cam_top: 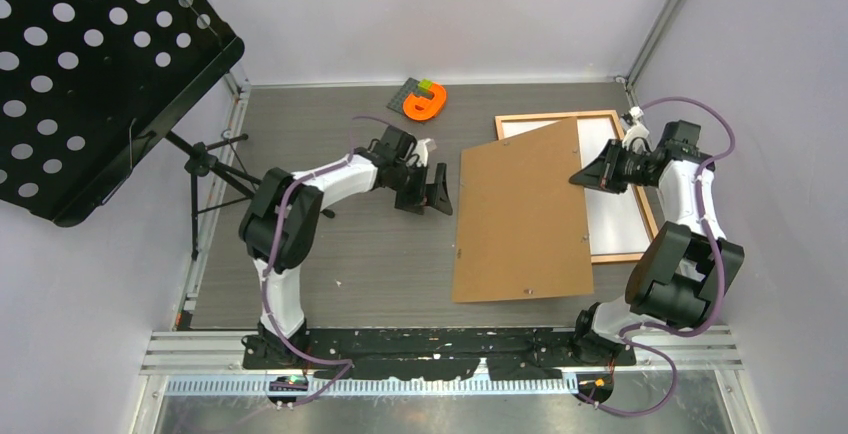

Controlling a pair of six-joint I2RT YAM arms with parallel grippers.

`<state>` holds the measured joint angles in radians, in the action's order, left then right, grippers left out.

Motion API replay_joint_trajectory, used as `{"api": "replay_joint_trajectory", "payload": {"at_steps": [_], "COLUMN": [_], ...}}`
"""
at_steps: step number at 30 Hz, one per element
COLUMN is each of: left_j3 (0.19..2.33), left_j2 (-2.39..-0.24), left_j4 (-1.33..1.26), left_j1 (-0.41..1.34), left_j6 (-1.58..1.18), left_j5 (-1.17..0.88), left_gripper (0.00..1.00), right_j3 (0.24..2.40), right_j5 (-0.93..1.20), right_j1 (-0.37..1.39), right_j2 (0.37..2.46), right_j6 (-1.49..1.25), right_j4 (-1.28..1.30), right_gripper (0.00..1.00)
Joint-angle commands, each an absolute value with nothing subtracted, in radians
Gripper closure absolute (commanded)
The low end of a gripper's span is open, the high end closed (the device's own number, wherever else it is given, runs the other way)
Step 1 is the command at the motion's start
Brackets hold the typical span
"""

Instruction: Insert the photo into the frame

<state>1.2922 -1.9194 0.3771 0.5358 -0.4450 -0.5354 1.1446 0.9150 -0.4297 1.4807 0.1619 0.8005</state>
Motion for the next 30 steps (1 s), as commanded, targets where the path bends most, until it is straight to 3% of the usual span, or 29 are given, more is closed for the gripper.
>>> {"api": "replay_joint_trajectory", "payload": {"at_steps": [1, 19, 30], "left_j3": [1.349, 1.265, 1.247], "left_j2": [-1.958, -2.064, -2.088], "left_j4": [0.25, 0.13, 0.082], "left_j1": [0.576, 0.695, 0.698], "left_j6": [-0.558, -0.743, -0.764], "left_j5": [-0.573, -0.561, -0.595], "left_gripper": [0.07, 0.07, 0.07], "right_j3": [1.125, 1.015, 0.966], "right_j5": [0.907, 0.931, 0.954], "right_j1": [-0.428, -0.431, -0.431], "right_j2": [1.464, 1.459, 1.488], "right_j6": [0.218, 0.17, 0.191], "right_j4": [0.703, 0.605, 0.606], "right_gripper": [0.94, 0.94, 0.72]}}
